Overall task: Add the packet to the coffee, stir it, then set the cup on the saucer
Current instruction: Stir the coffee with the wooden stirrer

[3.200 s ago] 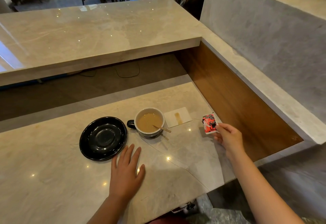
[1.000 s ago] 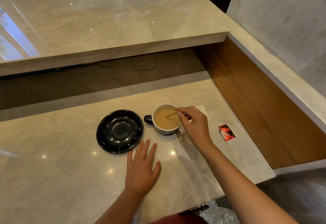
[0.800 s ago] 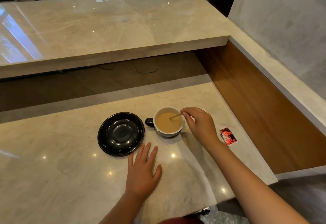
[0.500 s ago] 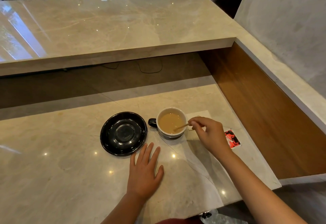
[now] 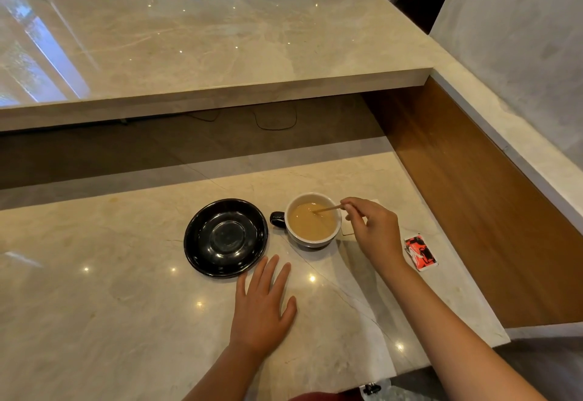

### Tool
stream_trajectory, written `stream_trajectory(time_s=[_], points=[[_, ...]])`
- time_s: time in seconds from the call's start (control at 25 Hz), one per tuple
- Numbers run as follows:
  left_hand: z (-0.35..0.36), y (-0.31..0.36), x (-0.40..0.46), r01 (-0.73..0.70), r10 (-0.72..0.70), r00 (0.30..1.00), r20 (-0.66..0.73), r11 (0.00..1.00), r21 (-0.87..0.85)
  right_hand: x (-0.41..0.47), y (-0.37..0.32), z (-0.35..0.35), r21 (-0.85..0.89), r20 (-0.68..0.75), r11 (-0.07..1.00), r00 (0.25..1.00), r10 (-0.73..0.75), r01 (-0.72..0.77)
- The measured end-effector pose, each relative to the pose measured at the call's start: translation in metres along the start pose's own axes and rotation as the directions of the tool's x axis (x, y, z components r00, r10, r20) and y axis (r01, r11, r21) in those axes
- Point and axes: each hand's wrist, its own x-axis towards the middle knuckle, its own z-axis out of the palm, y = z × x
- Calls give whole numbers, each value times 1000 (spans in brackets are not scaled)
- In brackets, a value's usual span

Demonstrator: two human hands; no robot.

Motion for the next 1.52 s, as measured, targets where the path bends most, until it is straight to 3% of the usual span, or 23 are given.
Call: stream_trajectory(time_s=[0.2,0.44,0.56,0.84,1.16,1.4,1.52], points=[[-2,0,0,-11,11,1000,-3,1000,-11,-2,4,-21,-150,104,974,982,-157,172],[-2,0,0,-4,4,1000,-3,1000,-6,-17,-4,-15,20,168,998,984,-61,58],[-2,0,0,-9,9,1000,-10,1000,-4,-25,-12,0,86,124,996,991,-46,36],[-1,0,0,-13,13,1000,-25,1000,-15,-10,-6,7,10,-12,999,999,-43,43],[0,0,1,-5,5,1000,-21,1000,6,-8,5,-24,-155,117,978,986,-122,139],[2,-2,1,-9,9,1000,-16,1000,-9,-22,-3,-12,76,178,997,984,14,-28],[2,-2,1,-7,7,1000,-16,1000,-2,-32,-12,5,99,112,995,994,-5,-6]])
